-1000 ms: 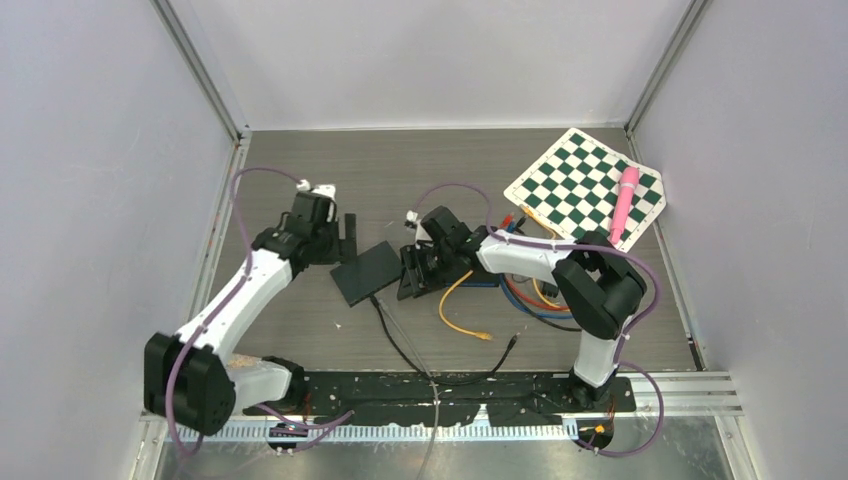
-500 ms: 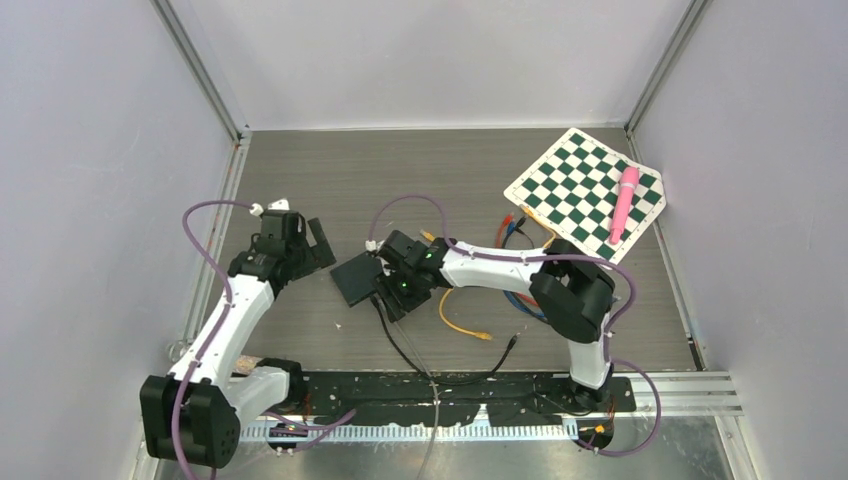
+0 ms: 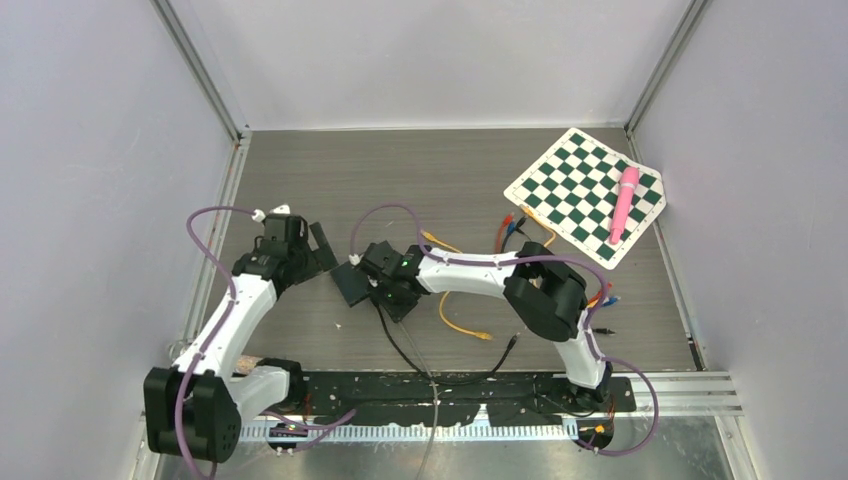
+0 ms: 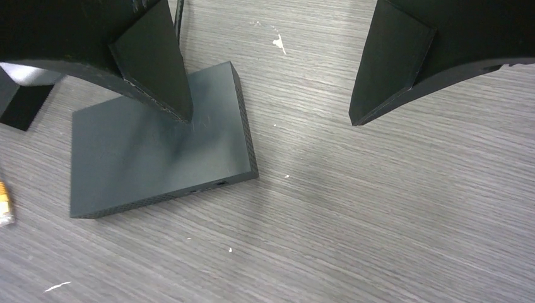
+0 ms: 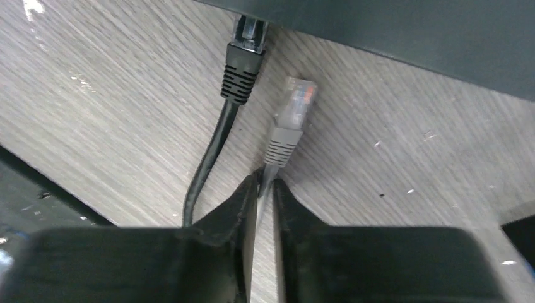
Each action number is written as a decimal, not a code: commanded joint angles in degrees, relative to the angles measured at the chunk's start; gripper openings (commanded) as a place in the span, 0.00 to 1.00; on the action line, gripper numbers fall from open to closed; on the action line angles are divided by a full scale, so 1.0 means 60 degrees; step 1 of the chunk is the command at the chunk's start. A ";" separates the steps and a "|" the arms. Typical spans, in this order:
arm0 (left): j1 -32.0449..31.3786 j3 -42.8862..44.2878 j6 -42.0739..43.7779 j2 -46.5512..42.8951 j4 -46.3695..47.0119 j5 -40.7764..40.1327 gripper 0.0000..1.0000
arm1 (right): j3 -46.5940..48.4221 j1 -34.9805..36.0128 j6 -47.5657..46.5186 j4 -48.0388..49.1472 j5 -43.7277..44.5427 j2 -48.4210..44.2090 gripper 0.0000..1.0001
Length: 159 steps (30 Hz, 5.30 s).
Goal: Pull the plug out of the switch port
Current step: Pick up the connector from the center of the board, then place the connector at the center of the board, then pull the connector from the switch port.
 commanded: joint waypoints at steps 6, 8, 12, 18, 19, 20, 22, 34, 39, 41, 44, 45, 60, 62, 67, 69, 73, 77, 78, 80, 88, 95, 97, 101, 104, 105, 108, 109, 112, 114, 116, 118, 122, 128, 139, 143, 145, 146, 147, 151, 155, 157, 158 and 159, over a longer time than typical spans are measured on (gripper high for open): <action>0.0061 -0.0142 -0.0879 0.1815 0.0754 0.0573 0.99 | -0.0021 0.0099 0.0215 -0.0666 0.2491 -0.0317 0.05; 0.0068 -0.0206 -0.0898 0.1874 0.0900 0.0641 1.00 | -0.0149 0.0037 0.0282 -0.0539 0.2565 -0.0867 0.05; 0.0061 -0.0276 -0.0958 0.2078 0.0992 0.0564 1.00 | -0.0069 -0.0056 0.0316 -0.0689 0.3261 -0.2024 0.05; 0.0069 -0.0407 -0.2099 0.3049 0.1150 0.0588 0.99 | 0.0450 -0.0399 -0.0250 -0.0963 0.4300 -0.3693 0.05; 0.0060 -0.0277 -0.2249 0.3159 0.0985 0.0473 0.98 | 0.0567 -0.0455 -0.0309 -0.1072 0.4328 -0.3975 0.05; 0.0064 -0.0165 -0.2369 0.3237 0.0875 0.0390 0.98 | 0.0809 -0.0577 -0.0412 -0.1129 0.4368 -0.4103 0.05; 0.0075 0.0200 -0.2370 0.3372 0.0621 0.0164 0.98 | 0.1124 -0.0799 -0.0582 -0.1280 0.4347 -0.4427 0.05; 0.0654 0.3664 -0.0418 0.5218 -0.0800 -0.0371 1.00 | 0.2551 -0.2172 -0.0925 -0.1915 0.3635 -0.5572 0.05; 0.1220 0.4032 0.0100 0.6060 -0.0379 0.0729 1.00 | 0.2726 -0.2176 -0.2032 -0.1366 0.4194 -0.5932 0.05; 0.1247 0.4710 0.0386 0.6668 -0.0943 0.1188 0.99 | 0.2840 -0.2176 -0.2490 -0.1030 0.4292 -0.6153 0.05; 0.1247 0.5250 0.0402 0.7264 -0.1490 0.0794 0.95 | 0.3041 -0.2180 -0.3071 -0.0397 0.4321 -0.6550 0.05; 0.1247 0.5246 0.0412 0.7344 -0.1447 0.0841 0.89 | 0.3262 -0.2180 -0.3278 -0.0337 0.4348 -0.6612 0.05; 0.1573 0.5733 0.0931 0.7782 -0.1540 0.1339 0.75 | 0.4706 -0.2213 -0.4339 -0.1415 0.4411 -0.6441 0.05; 0.1570 0.5449 0.1031 0.7457 -0.1379 0.1338 0.78 | 0.4699 -0.2240 -0.4283 -0.2103 0.4228 -0.6358 0.05; 0.1564 0.4423 0.1050 0.5946 -0.0851 0.1365 0.89 | 0.4604 -0.2425 -0.3927 -0.3195 0.2677 -0.6415 0.05; 0.1560 0.4057 0.1104 0.5332 -0.0718 0.1473 0.98 | 0.4622 -0.2484 -0.4069 -0.3441 0.1528 -0.6401 0.05; 0.1527 0.3696 0.1179 0.4402 -0.0661 0.1813 1.00 | 0.4409 -0.3067 -0.4068 -0.3398 -0.0223 -0.5909 0.05; 0.1396 0.3394 0.1175 0.3742 -0.0564 0.2425 0.99 | 0.4098 -0.3359 -0.4122 -0.3088 -0.1766 -0.4288 0.05; 0.1381 0.3308 0.1168 0.3614 -0.0498 0.2499 0.99 | 0.4383 -0.3370 -0.4186 -0.3189 -0.1847 -0.3388 0.05; 0.0949 0.3063 0.1208 0.3366 -0.0401 0.2522 1.00 | 0.5327 -0.3402 -0.4302 -0.3583 -0.1765 -0.1789 0.05; 0.0473 0.1965 0.0956 0.2781 0.0150 0.2938 1.00 | 0.9770 -0.3606 -0.5192 -0.5103 -0.0042 0.3251 0.19; 0.0442 0.1762 0.0759 0.2887 0.0416 0.2848 1.00 | 0.7978 -0.3734 -0.4230 -0.4166 0.0850 0.2218 0.59; 0.0442 0.1867 0.0733 0.3022 0.0446 0.2948 0.99 | 0.6999 -0.3790 -0.3636 -0.3255 0.0331 0.1234 0.61; 0.0413 0.2004 0.0722 0.3205 0.0515 0.3025 1.00 | 0.4845 -0.3815 -0.2322 -0.1653 -0.1294 -0.0776 0.63; 0.0377 0.1925 0.0681 0.3235 0.0574 0.3064 1.00 | 0.3218 -0.3803 -0.0654 -0.0324 -0.2621 -0.2018 0.62; 0.0370 0.1833 0.0632 0.3195 0.0642 0.3058 0.99 | 0.2317 -0.3804 -0.0284 0.0369 -0.3185 -0.2187 0.60; 0.0341 0.1538 0.0438 0.3077 0.0953 0.3155 0.98 | 0.0421 -0.3783 0.1766 0.2084 -0.4133 -0.2710 0.55; 0.0332 0.1470 0.0386 0.3060 0.1024 0.3203 0.97 | -0.0594 -0.3780 0.2593 0.3187 -0.4511 -0.2774 0.54; 0.0105 0.1383 0.0415 0.3006 0.1073 0.3215 0.95 | -0.2315 -0.3661 0.3844 0.4966 -0.5043 -0.2716 0.52; -0.0139 0.1321 0.0345 0.2929 0.1050 0.3007 0.95 | -0.2584 -0.3475 0.4121 0.5407 -0.5192 -0.2441 0.51; -0.0374 0.1151 0.0130 0.2851 0.1050 0.2665 0.95 | -0.2601 -0.3217 0.4144 0.5512 -0.5230 -0.2136 0.51; -0.0475 0.0821 -0.0165 0.2673 0.1274 0.2521 0.94 | -0.2589 -0.2971 0.4241 0.5616 -0.5136 -0.1869 0.51; -0.0486 0.0091 -0.0567 0.2252 0.1984 0.2700 0.91 | -0.2529 -0.2758 0.4806 0.5962 -0.5061 -0.1288 0.51; -0.0487 0.0117 -0.0376 0.2543 0.1688 0.2588 0.78 | -0.2255 -0.2590 0.5357 0.6302 -0.5128 -0.0470 0.43; -0.0510 -0.0193 -0.0647 0.2717 0.1866 0.2688 0.69 | -0.2010 -0.2429 0.5872 0.6586 -0.5249 0.0448 0.42; -0.0593 -0.0235 -0.0666 0.2884 0.1889 0.2824 0.67 | -0.2164 -0.2401 0.6137 0.6867 -0.5019 0.0583 0.42; -0.0613 -0.0334 -0.0720 0.2918 0.1935 0.2776 0.63 | -0.2223 -0.2404 0.6226 0.7007 -0.4949 0.0648 0.42; -0.0613 -0.0394 -0.0761 0.2917 0.1980 0.2799 0.62 | -0.2205 -0.2395 0.6217 0.7012 -0.4932 0.0706 0.42; -0.0613 -0.0458 -0.0797 0.2945 0.2043 0.2822 0.62 | -0.2180 -0.2391 0.6223 0.7015 -0.4920 0.0757 0.41; -0.0633 -0.0521 -0.0762 0.3184 0.2209 0.3014 0.60 | -0.2160 -0.2389 0.6148 0.7126 -0.4957 0.0824 0.32; -0.0656 -0.0489 -0.0664 0.3420 0.2222 0.3203 0.58 | -0.2170 -0.2390 0.6118 0.7136 -0.4940 0.0734 0.31; -0.0697 -0.0508 -0.0679 0.3442 0.2285 0.3196 0.57 | -0.2196 -0.2384 0.6121 0.7134 -0.4893 0.0713 0.35; -0.0714 -0.0516 -0.0691 0.3466 0.2293 0.3186 0.57 | -0.2182 -0.2385 0.6139 0.7134 -0.4888 0.0733 0.35; -0.0715 -0.0515 -0.0686 0.3477 0.2294 0.3189 0.56 | -0.2184 -0.2392 0.6160 0.7148 -0.4902 0.0742 0.36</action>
